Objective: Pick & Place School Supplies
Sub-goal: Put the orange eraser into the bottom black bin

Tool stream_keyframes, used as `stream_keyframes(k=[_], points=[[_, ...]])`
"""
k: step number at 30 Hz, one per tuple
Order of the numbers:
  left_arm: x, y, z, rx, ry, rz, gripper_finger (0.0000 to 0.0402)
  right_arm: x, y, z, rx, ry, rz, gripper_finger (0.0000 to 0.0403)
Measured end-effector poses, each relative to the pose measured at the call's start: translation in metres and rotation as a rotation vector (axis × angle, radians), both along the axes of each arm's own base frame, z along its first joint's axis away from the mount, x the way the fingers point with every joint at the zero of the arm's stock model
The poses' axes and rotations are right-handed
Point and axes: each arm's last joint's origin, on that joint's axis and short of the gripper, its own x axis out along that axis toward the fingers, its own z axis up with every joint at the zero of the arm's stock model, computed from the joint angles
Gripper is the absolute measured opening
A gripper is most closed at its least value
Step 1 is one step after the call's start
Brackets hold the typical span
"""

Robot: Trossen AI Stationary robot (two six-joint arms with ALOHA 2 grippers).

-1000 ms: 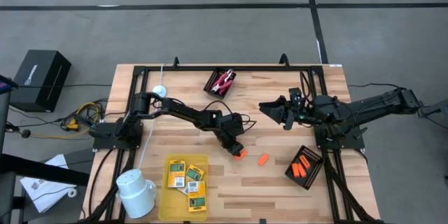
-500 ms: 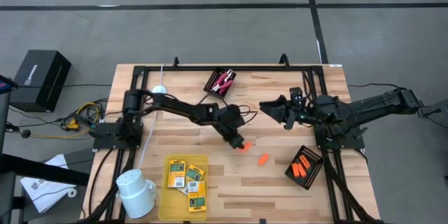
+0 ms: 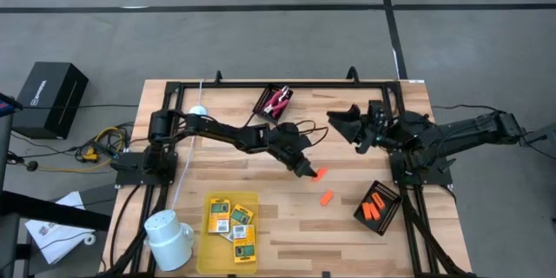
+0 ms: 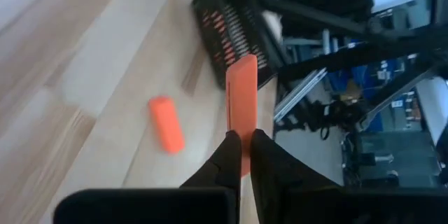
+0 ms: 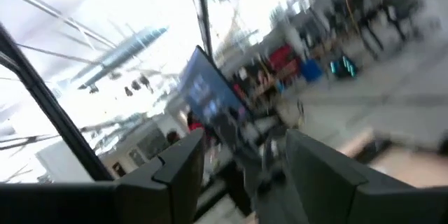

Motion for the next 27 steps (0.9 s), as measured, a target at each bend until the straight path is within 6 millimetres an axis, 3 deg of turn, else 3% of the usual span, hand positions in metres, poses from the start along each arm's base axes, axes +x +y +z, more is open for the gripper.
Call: stream_keyframes(k=[8,15,27], points=[[0.018,0.002,0.025,0.024,-0.089,0.031,0.0006,-0.010,-0.004,0.018,-0.090,-0.082,-0.054,0.0193],[0.045,-0.010,0.015,0.003,-0.100,-0.010,0.0005,-0.018,-0.004,0.041,-0.147,-0.138,-0.084,0.0194],[0.102,-0.027,0.002,-0.073,-0.165,-0.109,0.0005,-0.025,-0.005,0.055,-0.176,-0.091,-0.088,0.0196]])
